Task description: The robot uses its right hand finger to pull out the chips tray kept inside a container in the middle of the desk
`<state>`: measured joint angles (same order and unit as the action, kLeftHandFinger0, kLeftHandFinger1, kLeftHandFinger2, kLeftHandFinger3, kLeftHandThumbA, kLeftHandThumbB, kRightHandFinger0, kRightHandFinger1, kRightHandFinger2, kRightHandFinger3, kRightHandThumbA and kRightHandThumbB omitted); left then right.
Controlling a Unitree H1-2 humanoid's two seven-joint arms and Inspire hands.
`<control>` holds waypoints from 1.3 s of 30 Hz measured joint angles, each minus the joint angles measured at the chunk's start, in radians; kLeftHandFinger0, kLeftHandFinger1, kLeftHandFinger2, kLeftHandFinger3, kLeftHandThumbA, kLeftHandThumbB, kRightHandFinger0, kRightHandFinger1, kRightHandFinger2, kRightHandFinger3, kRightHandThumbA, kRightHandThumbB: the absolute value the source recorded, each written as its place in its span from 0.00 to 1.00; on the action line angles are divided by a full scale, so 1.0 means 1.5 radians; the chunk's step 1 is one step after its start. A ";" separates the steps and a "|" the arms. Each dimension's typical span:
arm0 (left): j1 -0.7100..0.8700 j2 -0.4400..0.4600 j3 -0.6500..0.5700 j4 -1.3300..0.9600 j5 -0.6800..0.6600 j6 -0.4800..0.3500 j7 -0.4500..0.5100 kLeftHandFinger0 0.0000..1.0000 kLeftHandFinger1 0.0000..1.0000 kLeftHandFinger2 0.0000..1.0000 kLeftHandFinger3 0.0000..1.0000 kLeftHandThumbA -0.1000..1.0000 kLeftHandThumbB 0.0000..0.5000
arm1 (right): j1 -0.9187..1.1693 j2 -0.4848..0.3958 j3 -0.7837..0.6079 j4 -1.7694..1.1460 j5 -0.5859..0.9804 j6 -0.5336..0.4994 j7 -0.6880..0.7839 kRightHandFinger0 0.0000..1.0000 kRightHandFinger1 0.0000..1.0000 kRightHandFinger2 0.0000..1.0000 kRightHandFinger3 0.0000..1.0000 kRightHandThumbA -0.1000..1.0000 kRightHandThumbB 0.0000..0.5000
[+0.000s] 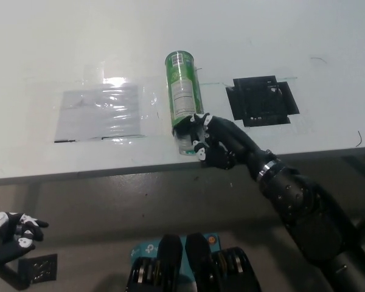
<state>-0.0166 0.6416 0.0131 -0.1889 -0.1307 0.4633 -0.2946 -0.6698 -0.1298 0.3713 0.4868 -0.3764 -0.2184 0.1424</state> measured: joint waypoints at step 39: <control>-0.012 0.013 0.011 -0.010 -0.011 0.000 0.000 0.56 0.57 0.66 0.82 0.04 0.00 | 0.004 -0.017 0.029 0.053 -0.106 -0.059 -0.068 0.00 0.00 0.48 0.68 0.00 0.31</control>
<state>-0.0348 0.6603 0.0295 -0.2038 -0.1470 0.4635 -0.2942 -0.6644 -0.1559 0.4148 0.5657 -0.5349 -0.3073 0.0396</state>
